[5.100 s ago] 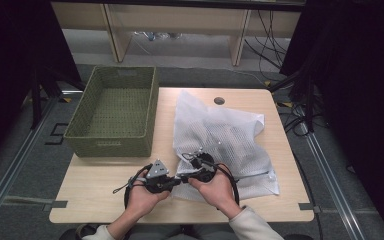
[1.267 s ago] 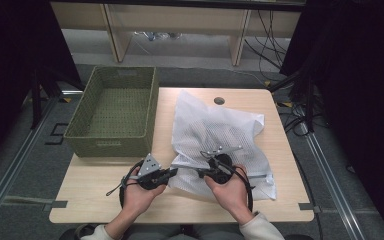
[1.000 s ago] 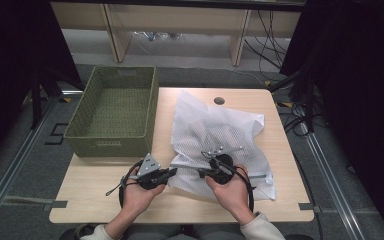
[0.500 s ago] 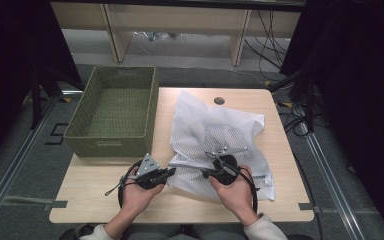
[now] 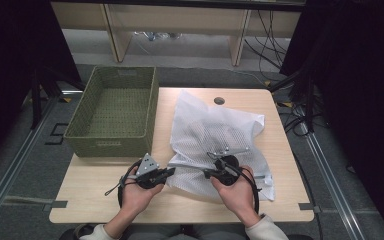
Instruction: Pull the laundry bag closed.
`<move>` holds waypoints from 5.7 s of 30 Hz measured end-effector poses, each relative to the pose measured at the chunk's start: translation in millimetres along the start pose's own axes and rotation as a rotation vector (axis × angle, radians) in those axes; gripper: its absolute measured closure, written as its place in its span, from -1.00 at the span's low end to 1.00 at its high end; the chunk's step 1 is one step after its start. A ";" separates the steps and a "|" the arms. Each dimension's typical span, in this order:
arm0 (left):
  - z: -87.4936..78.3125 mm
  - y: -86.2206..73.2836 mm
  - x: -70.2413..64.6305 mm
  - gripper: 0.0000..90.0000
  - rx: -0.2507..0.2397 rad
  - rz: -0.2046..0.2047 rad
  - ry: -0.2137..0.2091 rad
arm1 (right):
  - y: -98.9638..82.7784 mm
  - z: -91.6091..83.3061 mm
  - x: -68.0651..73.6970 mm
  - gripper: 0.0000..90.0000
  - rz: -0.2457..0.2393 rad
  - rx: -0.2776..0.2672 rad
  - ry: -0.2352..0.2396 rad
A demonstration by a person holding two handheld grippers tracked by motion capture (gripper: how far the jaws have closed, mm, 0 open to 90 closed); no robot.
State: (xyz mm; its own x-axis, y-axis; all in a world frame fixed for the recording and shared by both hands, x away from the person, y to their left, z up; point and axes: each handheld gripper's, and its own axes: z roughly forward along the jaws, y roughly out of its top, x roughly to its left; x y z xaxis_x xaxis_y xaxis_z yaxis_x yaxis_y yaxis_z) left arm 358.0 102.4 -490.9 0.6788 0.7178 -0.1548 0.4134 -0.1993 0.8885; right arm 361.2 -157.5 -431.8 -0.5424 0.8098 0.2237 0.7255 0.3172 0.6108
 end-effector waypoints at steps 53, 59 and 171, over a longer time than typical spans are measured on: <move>-0.2 -1.2 5.0 0.97 0.001 -0.011 0.017 | -7.8 -7.9 -11.8 0.95 0.013 -0.017 -0.022; -0.4 -1.1 5.3 0.97 -0.001 -0.016 0.019 | -8.6 -9.2 -13.1 0.95 0.025 -0.021 -0.034; -1.0 -2.6 11.5 0.97 0.006 -0.020 0.038 | -32.6 -36.4 -47.6 0.95 0.083 -0.036 -0.092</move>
State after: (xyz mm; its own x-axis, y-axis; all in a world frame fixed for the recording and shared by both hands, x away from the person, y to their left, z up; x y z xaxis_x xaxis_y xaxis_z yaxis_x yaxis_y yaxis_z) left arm 364.1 111.9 -494.5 0.6467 0.7466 -0.1559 0.4303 -0.1884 0.8828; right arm 348.0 -224.3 -434.8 -0.4389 0.8749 0.2046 0.7494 0.2308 0.6206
